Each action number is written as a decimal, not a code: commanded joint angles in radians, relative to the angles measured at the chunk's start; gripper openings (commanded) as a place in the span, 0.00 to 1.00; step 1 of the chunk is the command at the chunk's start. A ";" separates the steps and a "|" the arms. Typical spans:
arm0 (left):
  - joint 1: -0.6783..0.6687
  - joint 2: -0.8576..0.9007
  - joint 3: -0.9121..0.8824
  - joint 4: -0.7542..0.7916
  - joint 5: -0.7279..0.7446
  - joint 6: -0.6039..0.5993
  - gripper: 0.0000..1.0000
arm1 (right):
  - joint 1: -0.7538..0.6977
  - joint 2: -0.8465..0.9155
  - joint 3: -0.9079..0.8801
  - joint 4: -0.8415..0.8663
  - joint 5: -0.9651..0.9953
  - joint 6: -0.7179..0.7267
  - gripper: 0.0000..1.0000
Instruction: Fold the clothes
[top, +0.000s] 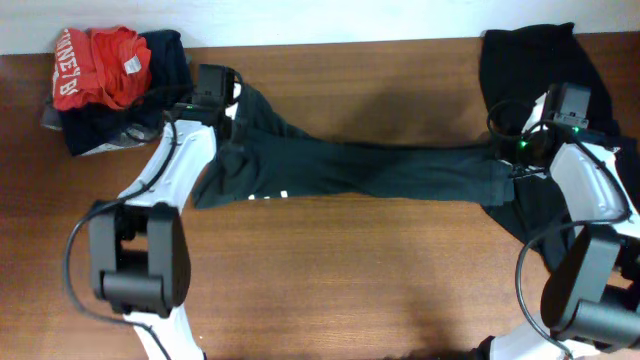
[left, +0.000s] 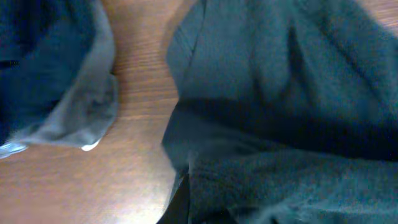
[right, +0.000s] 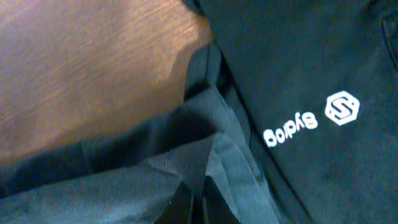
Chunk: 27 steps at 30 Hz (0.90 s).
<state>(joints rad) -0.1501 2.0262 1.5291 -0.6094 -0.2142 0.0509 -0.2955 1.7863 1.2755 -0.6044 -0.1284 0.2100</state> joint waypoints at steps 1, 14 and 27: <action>0.003 0.051 -0.005 0.041 -0.011 -0.014 0.01 | 0.006 0.037 0.004 0.042 0.008 0.007 0.05; 0.028 0.049 0.089 -0.015 0.047 -0.013 0.99 | -0.010 0.033 0.137 -0.079 -0.018 0.027 0.89; 0.176 0.044 0.192 -0.262 0.357 0.060 0.99 | -0.026 0.069 0.113 -0.307 -0.026 -0.234 0.68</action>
<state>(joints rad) 0.0105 2.0777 1.7077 -0.8608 0.0685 0.0605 -0.3210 1.8355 1.4147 -0.9062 -0.1410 0.0620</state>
